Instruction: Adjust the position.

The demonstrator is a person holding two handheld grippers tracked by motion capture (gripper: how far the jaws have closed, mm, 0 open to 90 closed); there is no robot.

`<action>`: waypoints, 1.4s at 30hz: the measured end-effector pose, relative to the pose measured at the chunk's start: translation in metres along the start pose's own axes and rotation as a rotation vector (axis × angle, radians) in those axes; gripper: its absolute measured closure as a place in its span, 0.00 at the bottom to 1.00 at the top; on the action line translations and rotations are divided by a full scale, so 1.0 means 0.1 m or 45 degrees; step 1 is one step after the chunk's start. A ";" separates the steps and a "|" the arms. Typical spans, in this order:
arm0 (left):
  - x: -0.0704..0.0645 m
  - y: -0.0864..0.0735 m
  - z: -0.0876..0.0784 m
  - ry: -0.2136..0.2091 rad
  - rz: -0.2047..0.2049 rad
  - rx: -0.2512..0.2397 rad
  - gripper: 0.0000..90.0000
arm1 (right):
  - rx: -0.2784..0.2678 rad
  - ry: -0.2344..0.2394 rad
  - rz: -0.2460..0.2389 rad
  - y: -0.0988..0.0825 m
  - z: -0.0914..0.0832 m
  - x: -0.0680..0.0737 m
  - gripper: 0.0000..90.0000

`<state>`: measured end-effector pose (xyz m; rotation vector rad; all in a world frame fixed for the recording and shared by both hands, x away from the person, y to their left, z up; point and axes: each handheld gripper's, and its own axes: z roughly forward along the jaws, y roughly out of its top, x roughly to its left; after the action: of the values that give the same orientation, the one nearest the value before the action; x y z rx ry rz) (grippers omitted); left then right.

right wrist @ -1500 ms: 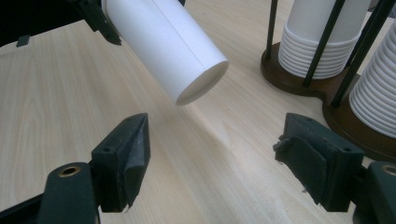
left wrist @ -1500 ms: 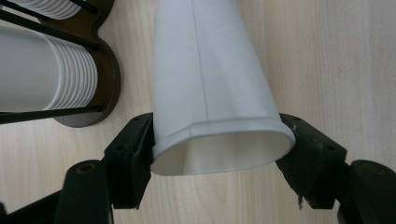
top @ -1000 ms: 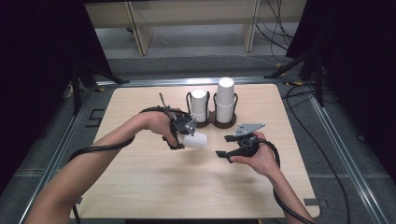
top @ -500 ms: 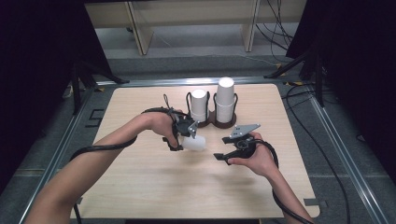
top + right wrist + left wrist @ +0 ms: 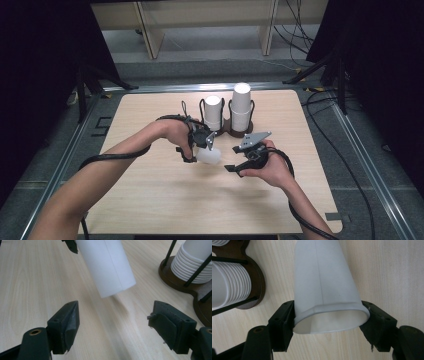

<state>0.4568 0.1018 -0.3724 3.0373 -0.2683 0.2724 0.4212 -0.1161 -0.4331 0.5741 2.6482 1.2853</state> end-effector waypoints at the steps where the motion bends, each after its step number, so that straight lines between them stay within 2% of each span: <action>1: -0.01 0.01 0.01 -0.007 0.003 0.001 0.35 | -0.002 0.004 -0.018 0.01 0.01 0.00 0.26; 9: 0.00 0.06 0.00 -0.016 0.031 0.016 0.35 | 0.001 0.013 -0.046 0.06 0.10 0.03 0.26; 28: -0.01 0.09 0.01 -0.025 0.040 0.018 0.35 | -0.003 0.025 -0.092 0.14 0.25 0.07 0.25; 34: -0.02 0.10 -0.01 -0.031 0.046 0.017 0.35 | -0.023 0.020 -0.145 0.19 0.31 0.08 0.26; 35: -0.02 0.10 -0.01 -0.031 0.048 0.019 0.35 | -0.026 0.016 -0.170 0.20 0.32 0.07 0.26; 36: -0.01 0.11 -0.02 -0.032 0.065 0.032 0.35 | -0.024 0.020 -0.149 0.20 0.33 0.09 0.26; 38: -0.02 0.11 -0.02 -0.034 0.067 0.030 0.35 | -0.021 0.030 -0.144 0.21 0.35 0.10 0.26; 39: -0.02 0.11 -0.02 -0.035 0.067 0.029 0.35 | -0.021 0.030 -0.161 0.21 0.38 0.10 0.26; 42: -0.02 0.12 -0.02 -0.039 0.066 0.026 0.36 | -0.019 0.033 -0.159 0.22 0.40 0.10 0.26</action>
<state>0.4527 0.0907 -0.3704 3.0599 -0.3494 0.2331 0.4292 -0.0710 -0.4404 0.3852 2.6456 1.2834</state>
